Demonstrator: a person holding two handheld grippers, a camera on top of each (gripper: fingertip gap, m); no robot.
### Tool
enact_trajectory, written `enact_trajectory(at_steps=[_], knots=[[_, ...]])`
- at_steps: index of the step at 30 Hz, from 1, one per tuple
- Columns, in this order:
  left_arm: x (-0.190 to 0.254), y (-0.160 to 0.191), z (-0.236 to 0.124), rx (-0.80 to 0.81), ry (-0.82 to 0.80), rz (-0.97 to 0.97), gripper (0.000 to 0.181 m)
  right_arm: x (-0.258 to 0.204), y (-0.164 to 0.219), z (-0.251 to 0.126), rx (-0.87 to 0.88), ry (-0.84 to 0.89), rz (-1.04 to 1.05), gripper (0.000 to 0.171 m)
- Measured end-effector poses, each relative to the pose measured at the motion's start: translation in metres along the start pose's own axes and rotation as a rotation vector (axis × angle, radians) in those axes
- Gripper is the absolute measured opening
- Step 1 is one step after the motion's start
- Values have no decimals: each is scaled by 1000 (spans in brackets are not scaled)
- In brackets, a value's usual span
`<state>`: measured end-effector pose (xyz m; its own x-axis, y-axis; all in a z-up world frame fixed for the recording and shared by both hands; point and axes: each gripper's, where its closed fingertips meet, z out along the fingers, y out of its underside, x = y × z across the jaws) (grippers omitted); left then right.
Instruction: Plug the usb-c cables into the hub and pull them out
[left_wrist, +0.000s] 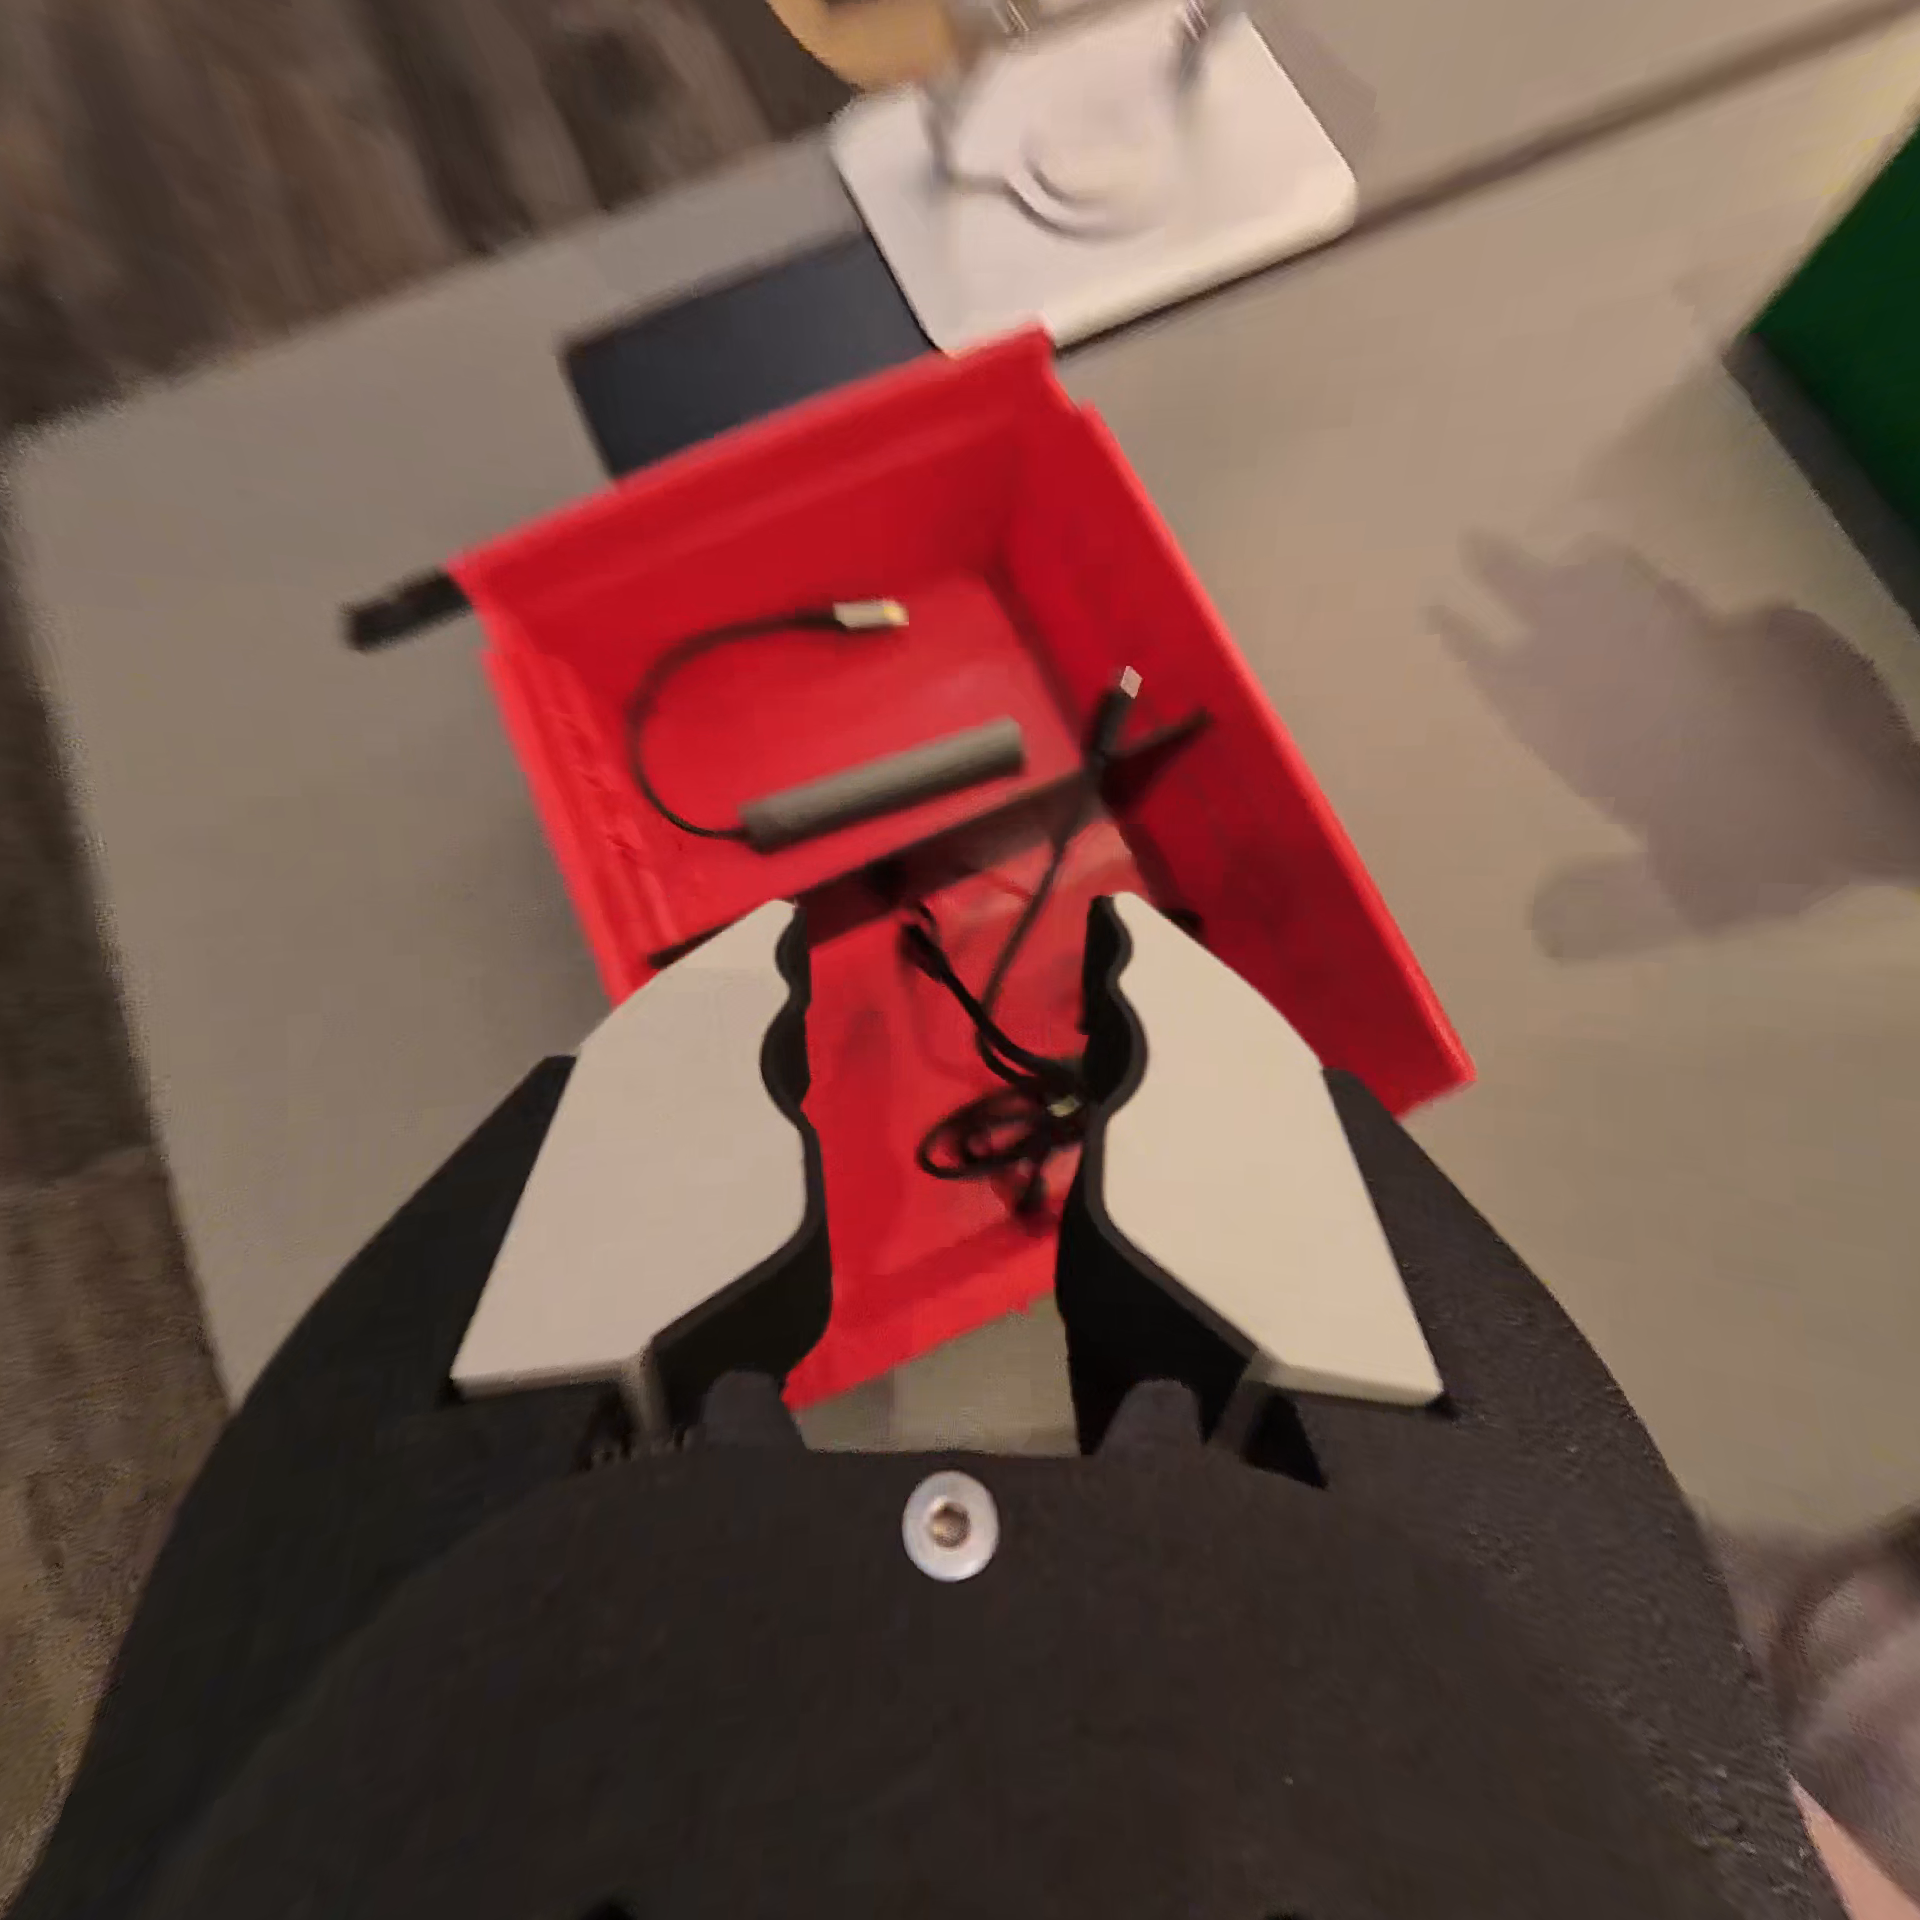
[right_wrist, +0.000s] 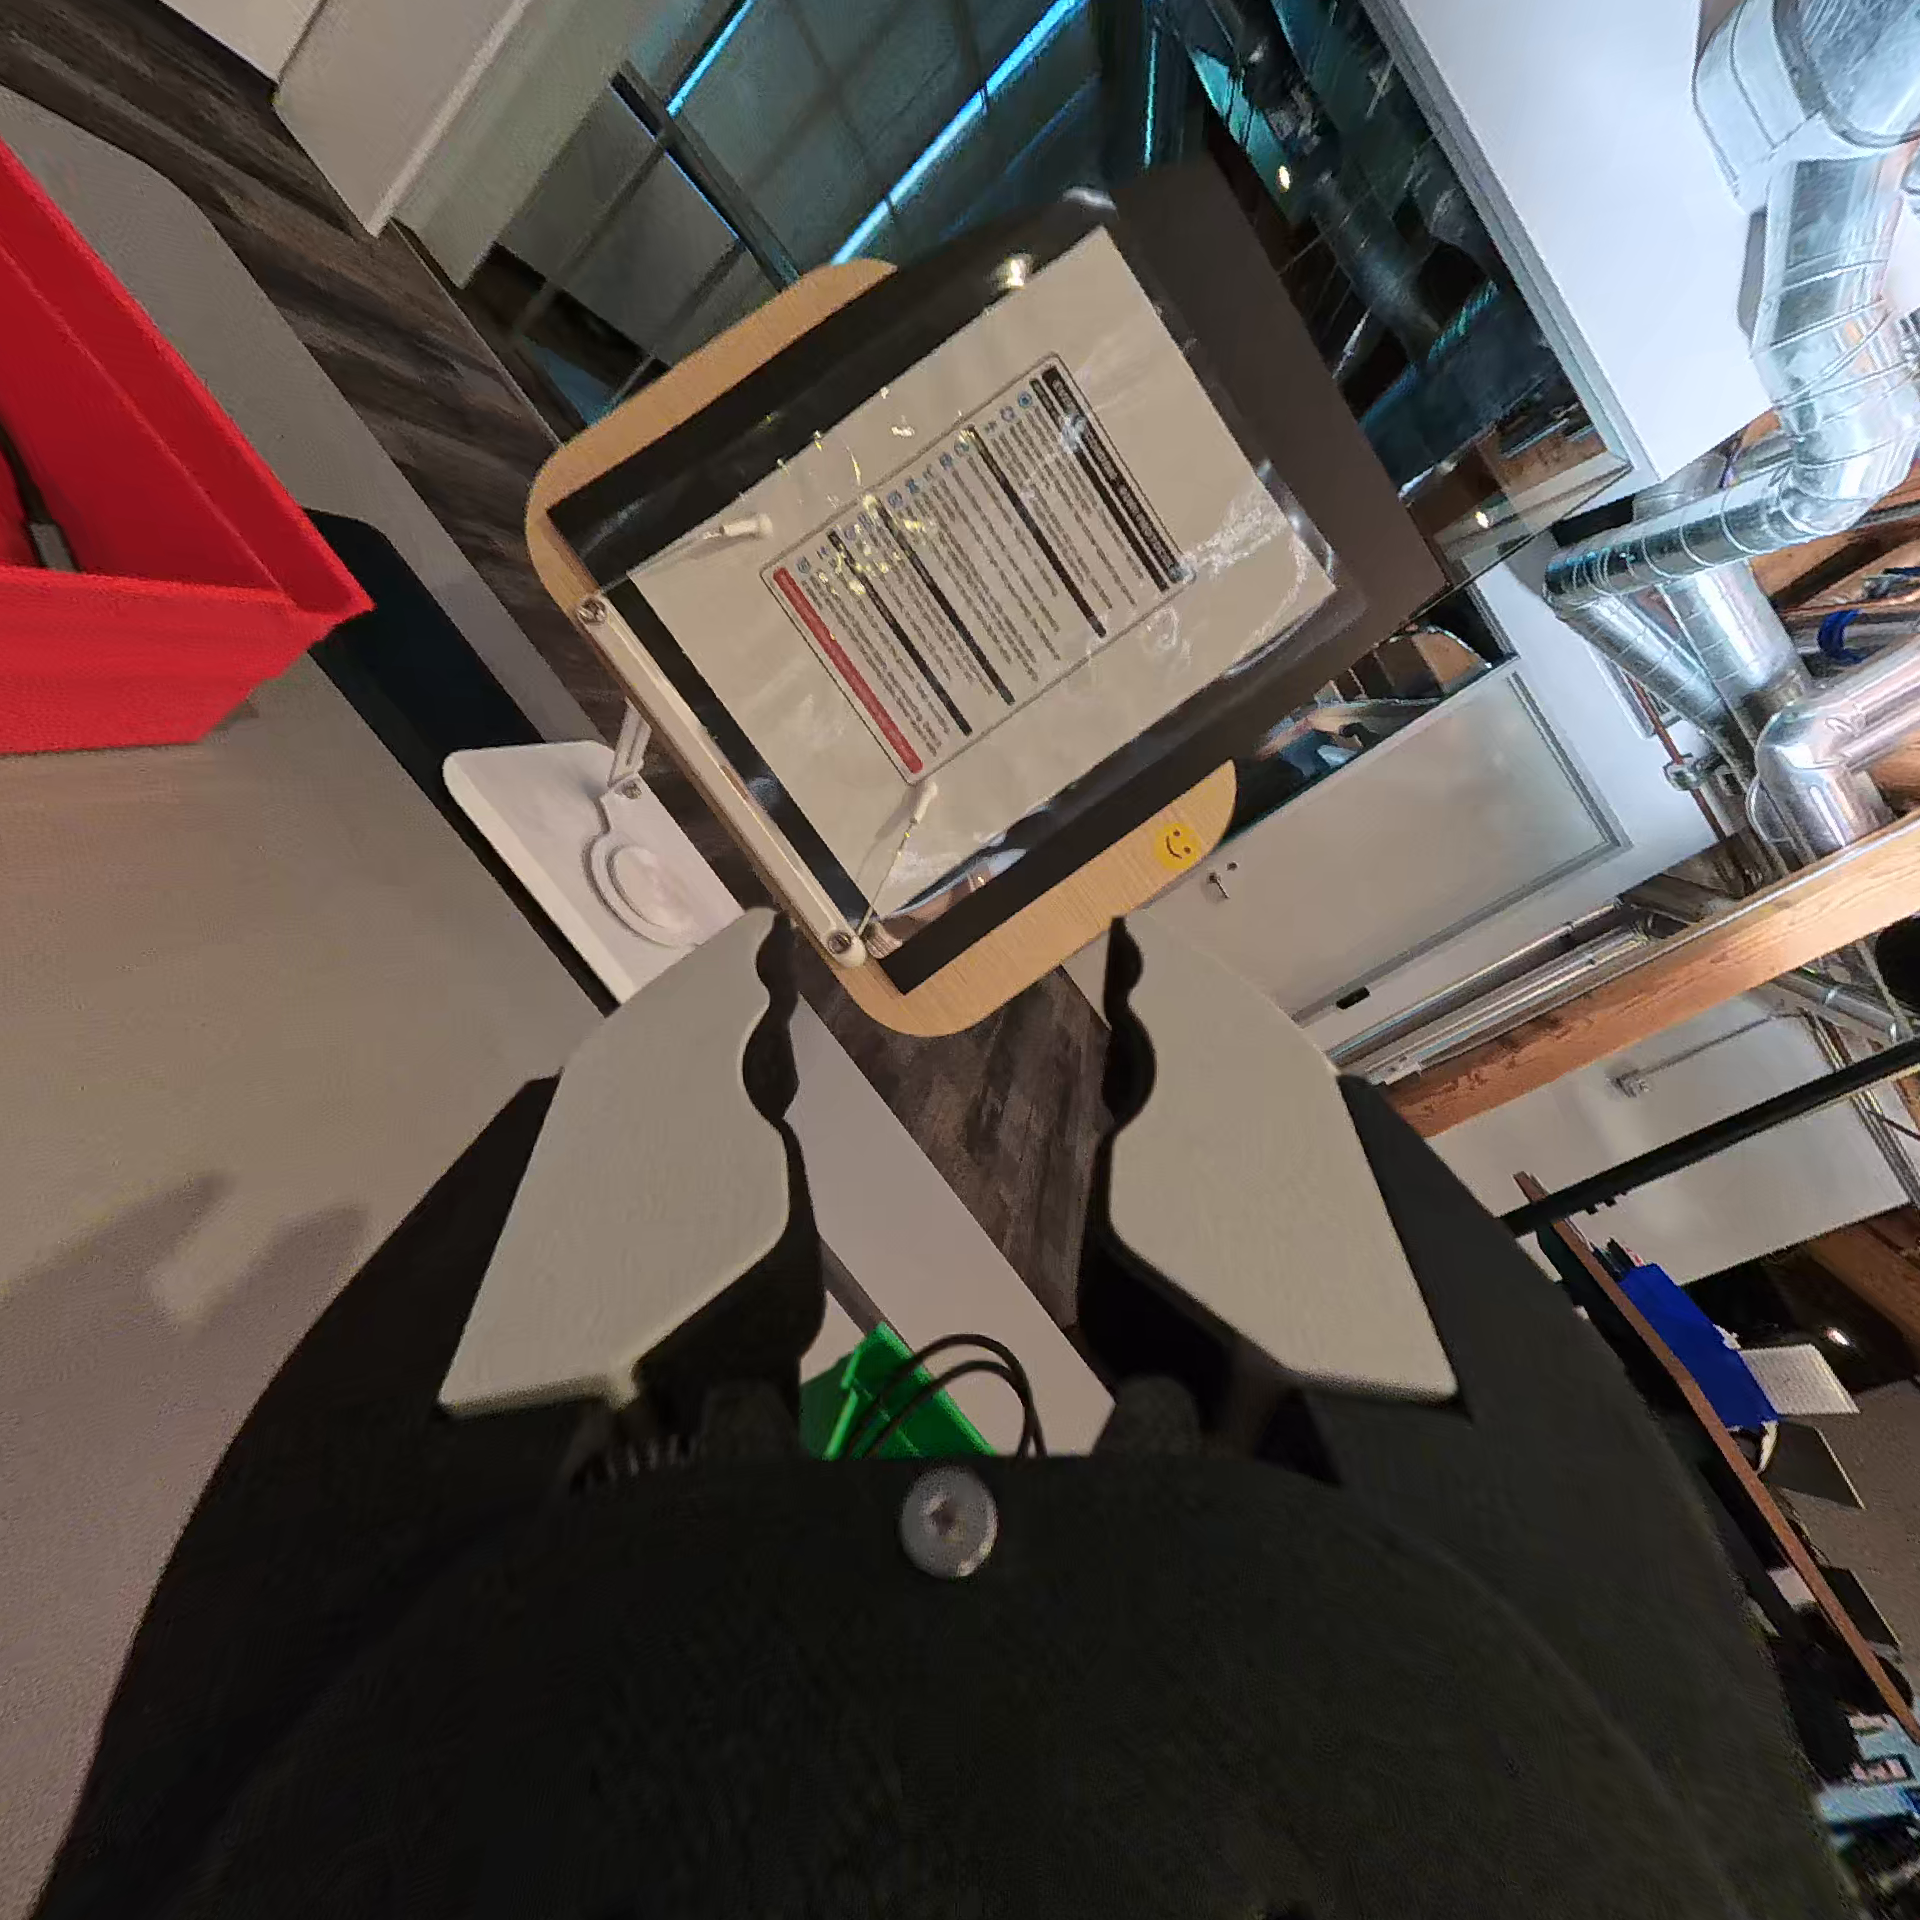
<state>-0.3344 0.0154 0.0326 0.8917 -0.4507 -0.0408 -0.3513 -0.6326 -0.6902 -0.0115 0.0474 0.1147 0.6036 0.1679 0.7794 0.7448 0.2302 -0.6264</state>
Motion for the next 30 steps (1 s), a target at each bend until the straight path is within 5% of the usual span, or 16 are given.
enact_trajectory(at_steps=[7,13,17,24,30], knots=[[34,14,12,-156,114,40,52,21,14,-6,-31,9,13,56],[43,59,25,-411,214,37,45,26,18,-6,-32,14,14,55],[46,58,30,-431,250,40,40,23,24,-2,-50,-1,-6,55],[46,81,48,-619,187,151,54,23,18,-4,-16,10,-46,51],[33,88,63,-706,109,213,38,27,22,-6,-29,16,-64,51]])
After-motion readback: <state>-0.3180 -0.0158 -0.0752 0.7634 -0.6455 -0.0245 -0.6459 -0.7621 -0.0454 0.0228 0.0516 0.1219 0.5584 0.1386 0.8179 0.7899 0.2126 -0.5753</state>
